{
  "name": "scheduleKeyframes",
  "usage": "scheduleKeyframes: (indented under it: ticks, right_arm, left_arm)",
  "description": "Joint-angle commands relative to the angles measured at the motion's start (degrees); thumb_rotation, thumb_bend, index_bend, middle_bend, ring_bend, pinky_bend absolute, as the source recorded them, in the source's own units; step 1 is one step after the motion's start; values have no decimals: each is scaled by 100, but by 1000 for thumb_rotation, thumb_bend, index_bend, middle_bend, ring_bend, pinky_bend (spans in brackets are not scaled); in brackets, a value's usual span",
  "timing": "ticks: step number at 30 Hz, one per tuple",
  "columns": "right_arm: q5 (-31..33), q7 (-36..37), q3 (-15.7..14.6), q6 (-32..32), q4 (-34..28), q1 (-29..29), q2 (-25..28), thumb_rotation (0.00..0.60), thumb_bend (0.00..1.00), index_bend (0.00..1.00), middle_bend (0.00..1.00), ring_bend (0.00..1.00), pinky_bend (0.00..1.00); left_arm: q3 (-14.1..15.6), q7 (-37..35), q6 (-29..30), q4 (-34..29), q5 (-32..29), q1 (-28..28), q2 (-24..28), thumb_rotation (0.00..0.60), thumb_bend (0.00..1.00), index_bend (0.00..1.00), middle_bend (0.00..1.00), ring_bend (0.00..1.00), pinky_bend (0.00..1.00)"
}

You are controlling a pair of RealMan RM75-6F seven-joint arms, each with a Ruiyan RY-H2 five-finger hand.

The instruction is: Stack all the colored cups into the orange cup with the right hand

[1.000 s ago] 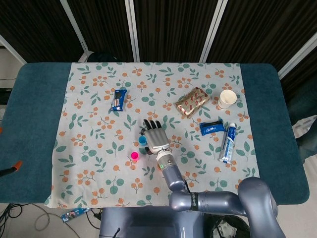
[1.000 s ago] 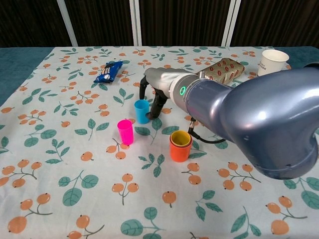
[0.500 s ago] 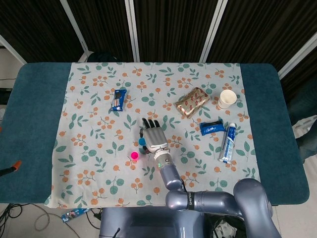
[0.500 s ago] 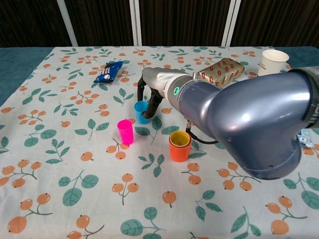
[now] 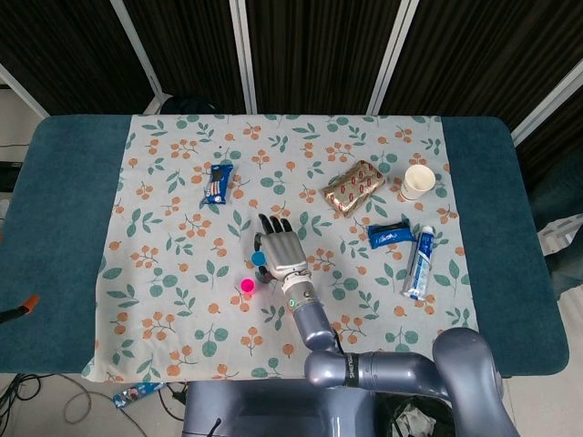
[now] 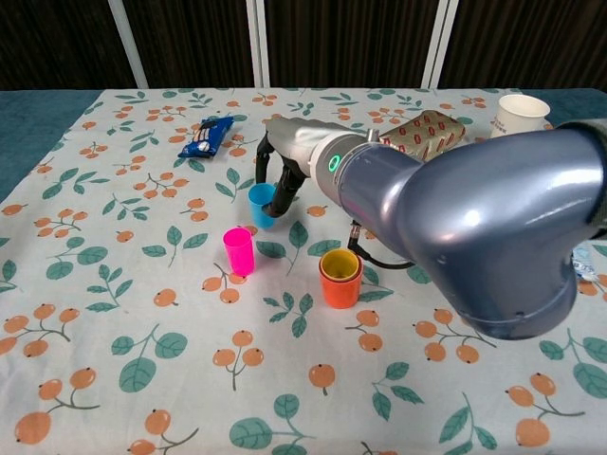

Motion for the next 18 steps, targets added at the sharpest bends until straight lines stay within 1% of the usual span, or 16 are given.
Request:
scheduleKeyframes:
  ticks: [1, 3, 6, 8, 13, 18]
  right_arm:
    - [-61, -34, 40, 91, -286, -54, 183, 600, 405, 473, 0, 49, 100]
    - [-90, -61, 37, 144, -488, -100, 308, 600, 404, 473, 0, 49, 100]
    - [-185, -122, -37, 285, -989, -249, 628, 600, 404, 473, 0, 49, 100]
    - [-279, -164, -115, 387, -1274, -343, 814, 600, 404, 473, 0, 49, 100]
    - [-642, -164, -357, 719, -2254, -683, 1388, 600, 405, 473, 0, 49, 101]
    - [-917, -163, -567, 891, -2893, -896, 1754, 600, 403, 473, 0, 49, 104]
  left_arm:
    - [-7, -12, 6, 3, -8, 4, 6, 600, 122, 46, 0, 0, 0]
    - [-10, -22, 11, 2, -8, 7, 9, 600, 122, 46, 0, 0, 0]
    - [0, -27, 24, -10, 18, 12, 13, 600, 122, 46, 0, 0, 0]
    - [8, -28, 27, -17, 34, 14, 15, 600, 122, 46, 0, 0, 0]
    - [11, 1, 53, -31, 44, 19, 3, 600, 122, 46, 0, 0, 0]
    - [15, 30, 84, -48, 58, 28, -4, 600, 122, 46, 0, 0, 0]
